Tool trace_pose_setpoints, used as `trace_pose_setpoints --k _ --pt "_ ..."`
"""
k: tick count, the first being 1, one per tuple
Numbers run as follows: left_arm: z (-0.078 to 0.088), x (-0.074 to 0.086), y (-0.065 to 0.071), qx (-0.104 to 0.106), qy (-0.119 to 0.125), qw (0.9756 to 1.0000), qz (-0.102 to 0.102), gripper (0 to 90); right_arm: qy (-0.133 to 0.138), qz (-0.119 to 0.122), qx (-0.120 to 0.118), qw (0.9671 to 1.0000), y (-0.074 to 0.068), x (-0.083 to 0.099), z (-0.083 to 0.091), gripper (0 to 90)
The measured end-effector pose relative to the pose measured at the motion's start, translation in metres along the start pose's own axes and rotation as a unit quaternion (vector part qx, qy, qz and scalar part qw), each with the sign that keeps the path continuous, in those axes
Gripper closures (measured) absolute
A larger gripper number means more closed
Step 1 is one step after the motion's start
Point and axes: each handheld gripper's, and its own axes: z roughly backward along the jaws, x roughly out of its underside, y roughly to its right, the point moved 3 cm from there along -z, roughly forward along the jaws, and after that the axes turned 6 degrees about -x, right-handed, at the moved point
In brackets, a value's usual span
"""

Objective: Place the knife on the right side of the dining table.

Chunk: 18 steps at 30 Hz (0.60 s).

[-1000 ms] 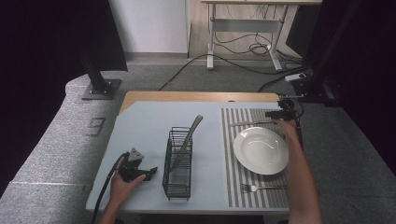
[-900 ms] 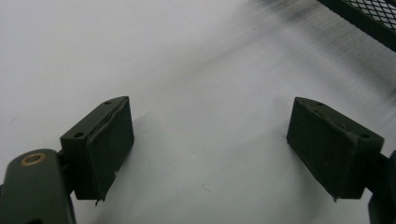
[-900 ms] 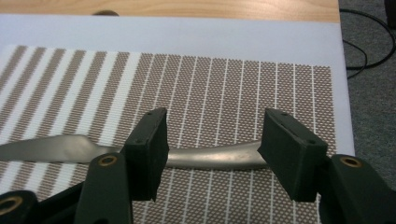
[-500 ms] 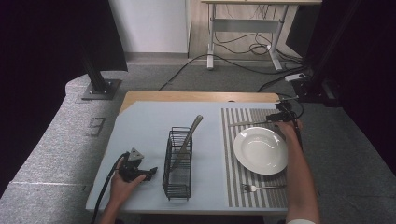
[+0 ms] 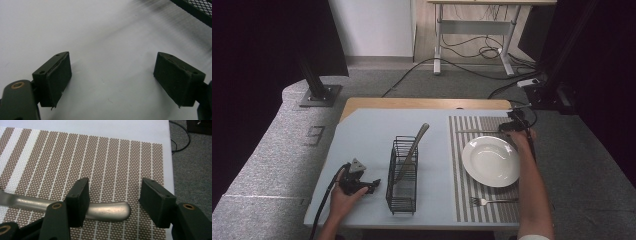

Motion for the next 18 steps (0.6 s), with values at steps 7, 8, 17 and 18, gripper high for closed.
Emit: trace_pose_setpoints --k 7,8,17,18 --pt "0.0 0.0 0.0 0.0 0.0 1.0 0.0 14.0 0.014 -0.022 -0.009 0.9996 0.002 0.0 0.002 40.7" --pt "0.0 0.0 0.0 0.0 0.0 1.0 0.0 14.0 0.026 -0.03 -0.018 0.9991 0.002 -0.001 0.004 40.7" --pt "0.0 0.0 0.0 0.0 0.0 1.0 0.0 14.0 0.07 -0.026 -0.064 0.9951 -0.02 0.001 0.034 41.0" --pt "0.0 0.0 0.0 0.0 -0.001 1.0 0.0 14.1 0.076 -0.022 -0.068 0.9945 -0.024 0.003 0.039 41.3"
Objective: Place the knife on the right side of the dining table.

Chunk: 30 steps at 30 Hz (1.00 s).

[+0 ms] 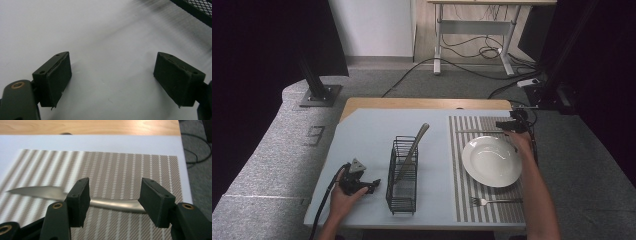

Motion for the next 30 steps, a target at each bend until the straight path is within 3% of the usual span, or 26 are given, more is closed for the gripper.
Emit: trace_pose_setpoints --k 7,15,22,30 --pt "0.0 0.0 0.0 0.0 0.0 1.0 0.0 14.1 0.021 0.006 -0.035 0.9992 -0.028 0.01 0.029 40.8" --pt "0.0 0.0 0.0 0.0 0.0 1.0 0.0 14.1 0.046 0.039 -0.086 0.9945 -0.07 0.03 0.06 40.4" --pt "0.0 0.0 0.0 0.0 0.0 1.0 0.0 14.1 0.066 0.059 -0.122 0.9885 -0.102 0.054 0.074 40.3" --pt "0.0 0.0 0.0 0.0 0.0 1.0 0.0 14.1 0.075 0.08 -0.15 0.9825 -0.125 0.078 0.079 39.0"
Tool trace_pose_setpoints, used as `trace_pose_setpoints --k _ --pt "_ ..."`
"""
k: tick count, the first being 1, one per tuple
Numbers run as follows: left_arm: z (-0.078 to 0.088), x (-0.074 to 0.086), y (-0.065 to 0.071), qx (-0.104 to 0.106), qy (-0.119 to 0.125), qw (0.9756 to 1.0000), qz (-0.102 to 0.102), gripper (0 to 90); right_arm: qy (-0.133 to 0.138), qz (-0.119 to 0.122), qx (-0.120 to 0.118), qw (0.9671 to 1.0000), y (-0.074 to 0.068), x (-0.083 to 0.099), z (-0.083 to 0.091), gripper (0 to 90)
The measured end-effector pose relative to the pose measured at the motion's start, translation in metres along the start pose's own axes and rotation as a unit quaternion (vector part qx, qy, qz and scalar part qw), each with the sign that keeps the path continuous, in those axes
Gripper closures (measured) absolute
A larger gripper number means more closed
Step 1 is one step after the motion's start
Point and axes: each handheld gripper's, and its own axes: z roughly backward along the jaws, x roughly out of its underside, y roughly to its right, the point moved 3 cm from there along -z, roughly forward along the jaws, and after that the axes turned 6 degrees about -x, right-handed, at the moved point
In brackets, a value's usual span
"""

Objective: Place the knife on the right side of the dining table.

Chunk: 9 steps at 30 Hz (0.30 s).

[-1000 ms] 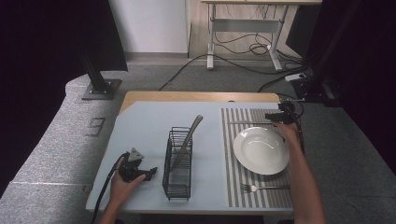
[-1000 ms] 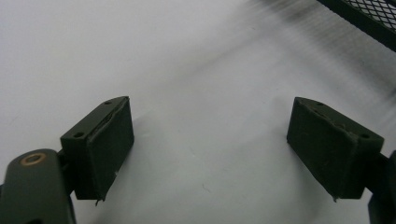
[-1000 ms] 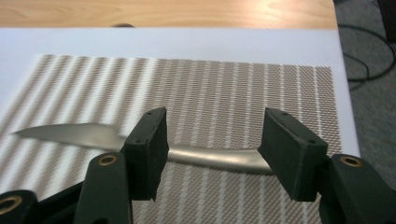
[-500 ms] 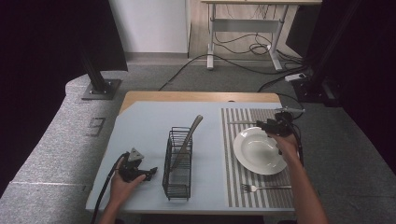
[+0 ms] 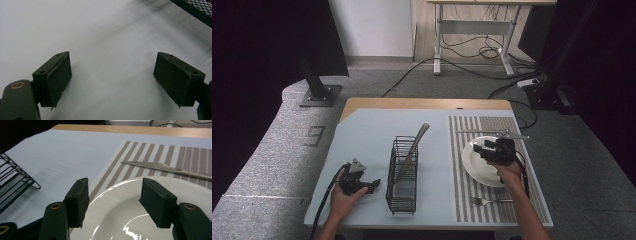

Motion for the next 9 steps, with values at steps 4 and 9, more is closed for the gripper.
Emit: trace_pose_setpoints --k 4,9 --pt "0.0 0.0 0.0001 0.0 0.001 1.0 0.0 14.1 -0.001 0.012 -0.005 0.9999 -0.0088 0.0045 0.0006 38.9" --pt "0.0 0.0 0.0 0.0 0.0 1.0 0.0 14.1 -0.001 0.009 -0.008 0.9999 -0.0107 0.0079 0.0006 38.6"
